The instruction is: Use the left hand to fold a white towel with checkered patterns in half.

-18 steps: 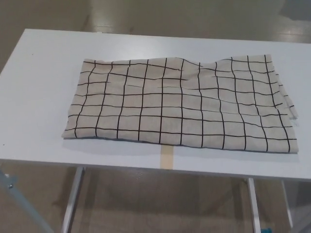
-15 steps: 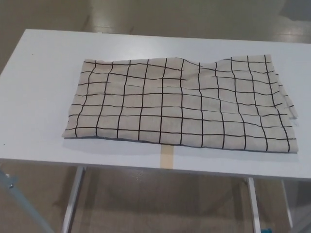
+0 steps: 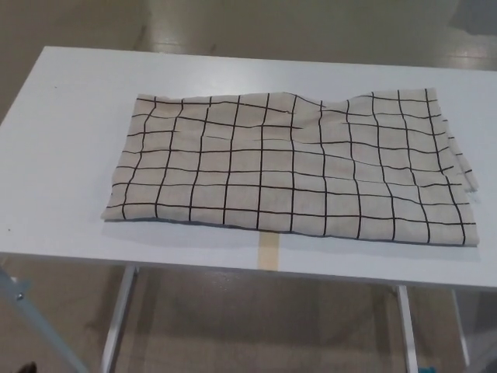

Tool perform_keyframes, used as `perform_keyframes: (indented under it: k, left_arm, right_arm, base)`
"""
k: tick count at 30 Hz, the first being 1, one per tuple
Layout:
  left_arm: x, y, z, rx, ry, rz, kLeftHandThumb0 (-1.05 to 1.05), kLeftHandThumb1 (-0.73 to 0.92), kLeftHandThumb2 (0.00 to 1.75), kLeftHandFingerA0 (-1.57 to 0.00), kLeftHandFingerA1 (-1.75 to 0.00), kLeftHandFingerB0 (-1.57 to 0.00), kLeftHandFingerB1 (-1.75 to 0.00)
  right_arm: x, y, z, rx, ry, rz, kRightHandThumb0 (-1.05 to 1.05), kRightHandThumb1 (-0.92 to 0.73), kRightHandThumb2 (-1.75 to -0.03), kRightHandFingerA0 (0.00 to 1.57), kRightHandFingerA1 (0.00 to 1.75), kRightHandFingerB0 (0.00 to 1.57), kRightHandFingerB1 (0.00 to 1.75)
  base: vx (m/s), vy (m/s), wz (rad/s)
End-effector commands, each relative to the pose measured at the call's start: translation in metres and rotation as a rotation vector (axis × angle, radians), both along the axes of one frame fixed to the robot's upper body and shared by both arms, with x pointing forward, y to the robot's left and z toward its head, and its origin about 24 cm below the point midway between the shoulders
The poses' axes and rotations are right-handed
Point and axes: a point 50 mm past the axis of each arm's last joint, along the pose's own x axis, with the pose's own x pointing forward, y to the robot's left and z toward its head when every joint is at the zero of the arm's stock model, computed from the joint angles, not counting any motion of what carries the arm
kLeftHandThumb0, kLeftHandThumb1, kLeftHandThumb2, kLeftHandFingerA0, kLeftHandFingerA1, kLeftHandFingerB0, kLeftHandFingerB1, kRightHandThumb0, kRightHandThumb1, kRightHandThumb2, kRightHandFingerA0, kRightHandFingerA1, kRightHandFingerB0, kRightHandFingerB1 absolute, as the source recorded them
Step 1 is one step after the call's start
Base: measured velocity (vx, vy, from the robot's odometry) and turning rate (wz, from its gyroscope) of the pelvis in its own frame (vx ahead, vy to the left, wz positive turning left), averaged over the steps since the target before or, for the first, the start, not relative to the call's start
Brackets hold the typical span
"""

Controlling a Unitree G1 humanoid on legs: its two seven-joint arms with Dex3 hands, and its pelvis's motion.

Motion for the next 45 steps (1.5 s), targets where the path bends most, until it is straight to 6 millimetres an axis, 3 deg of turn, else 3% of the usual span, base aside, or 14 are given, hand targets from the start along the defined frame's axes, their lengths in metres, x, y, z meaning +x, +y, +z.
perform_keyframes:
  k: [1,6,7,9,13,18,23,25,26,28,30,33,34,45]
  left_arm:
    - [0.018,-0.006,0.064,-0.207,-0.340,-0.025,-0.46,0.32,0.71,0.00,-0.19,-0.11,-0.45]
    - [0.021,-0.014,0.114,-0.149,-0.491,-0.169,-0.51,0.43,0.54,0.00,-0.30,-0.12,-0.35]
    - [0.020,-0.026,0.147,-0.062,-0.580,-0.283,-0.55,0.35,0.67,0.00,0.00,-0.05,-0.18]
    - [0.023,-0.038,0.171,0.029,-0.642,-0.397,-0.54,0.34,0.67,0.00,-0.03,-0.03,-0.15]
    - [0.025,-0.043,0.180,0.082,-0.659,-0.441,-0.53,0.34,0.67,0.00,-0.04,-0.03,-0.16]
    - [0.041,-0.075,0.205,0.321,-0.707,-0.587,-0.48,0.34,0.71,0.00,-0.16,-0.05,-0.28]
    - [0.054,-0.093,0.214,0.411,-0.709,-0.669,-0.47,0.34,0.71,0.00,-0.19,-0.05,-0.29]
    - [0.066,-0.102,0.217,0.458,-0.693,-0.721,-0.50,0.46,0.58,-0.02,-0.16,-0.09,-0.24]
    - [0.073,-0.105,0.217,0.478,-0.680,-0.742,-0.50,0.35,0.73,0.00,-0.19,-0.09,-0.31]
    - [0.083,-0.110,0.216,0.507,-0.654,-0.776,-0.52,0.35,0.74,0.00,-0.17,-0.07,-0.31]
    - [0.100,-0.119,0.211,0.551,-0.590,-0.832,-0.52,0.48,0.56,0.00,-0.17,-0.06,-0.25]
    - [0.113,-0.127,0.205,0.594,-0.521,-0.882,-0.52,0.49,0.57,0.00,-0.16,-0.07,-0.25]
    - [0.116,-0.129,0.204,0.604,-0.503,-0.890,-0.55,0.37,0.73,0.00,-0.12,-0.08,-0.25]
    - [0.159,-0.149,0.186,0.859,-0.232,-1.012,-0.51,0.34,0.71,0.00,-0.12,-0.01,-0.23]
  right_arm:
    - [-0.007,0.021,0.001,0.010,-0.049,0.122,-0.32,-0.57,-0.57,0.51,0.53,0.57,0.44]
    - [-0.012,0.029,-0.006,0.033,-0.030,0.183,-0.34,-0.57,-0.56,0.51,0.53,0.55,0.43]
    - [-0.015,0.034,-0.012,0.047,-0.004,0.212,-0.35,-0.57,-0.56,0.51,0.53,0.54,0.42]
    - [-0.016,0.035,-0.014,0.031,0.020,0.226,-0.35,-0.57,-0.56,0.51,0.53,0.54,0.42]
    - [-0.014,0.035,-0.014,0.022,0.026,0.221,-0.36,-0.57,-0.56,0.51,0.53,0.54,0.42]
    - [-0.015,0.036,-0.015,0.036,0.016,0.214,-0.37,-0.56,-0.57,0.52,0.54,0.53,0.43]
    - [-0.016,0.036,-0.015,0.038,0.013,0.214,-0.37,-0.56,-0.56,0.52,0.54,0.53,0.44]
    - [-0.015,0.036,-0.015,0.032,0.013,0.218,-0.36,-0.57,-0.57,0.53,0.54,0.53,0.43]
    - [-0.015,0.036,-0.015,0.032,0.011,0.218,-0.36,-0.57,-0.57,0.53,0.54,0.53,0.44]
    - [-0.013,0.036,-0.015,0.034,0.006,0.218,-0.36,-0.56,-0.56,0.53,0.54,0.53,0.43]
    - [-0.013,0.036,-0.016,0.036,0.008,0.218,-0.36,-0.56,-0.56,0.53,0.54,0.53,0.44]
    - [-0.015,0.036,-0.017,0.040,0.010,0.214,-0.35,-0.56,-0.56,0.53,0.54,0.53,0.44]
    - [-0.016,0.036,-0.017,0.043,0.010,0.213,-0.35,-0.57,-0.57,0.53,0.55,0.53,0.44]
    - [-0.014,0.037,-0.017,0.055,0.010,0.209,-0.35,-0.57,-0.56,0.52,0.56,0.54,0.45]
  base:
    - [0.00,0.000,0.00]
    - [0.00,0.000,0.00]
    - [0.00,0.000,0.00]
    - [0.00,0.000,0.00]
    - [0.00,0.000,0.00]
    - [0.00,0.000,0.00]
    - [0.00,0.000,0.00]
    - [0.00,0.000,0.00]
    - [0.00,0.000,0.00]
    - [0.00,0.000,0.00]
    - [0.00,0.000,0.00]
    - [0.00,0.000,0.00]
    - [0.00,0.000,0.00]
    - [0.00,0.000,0.00]
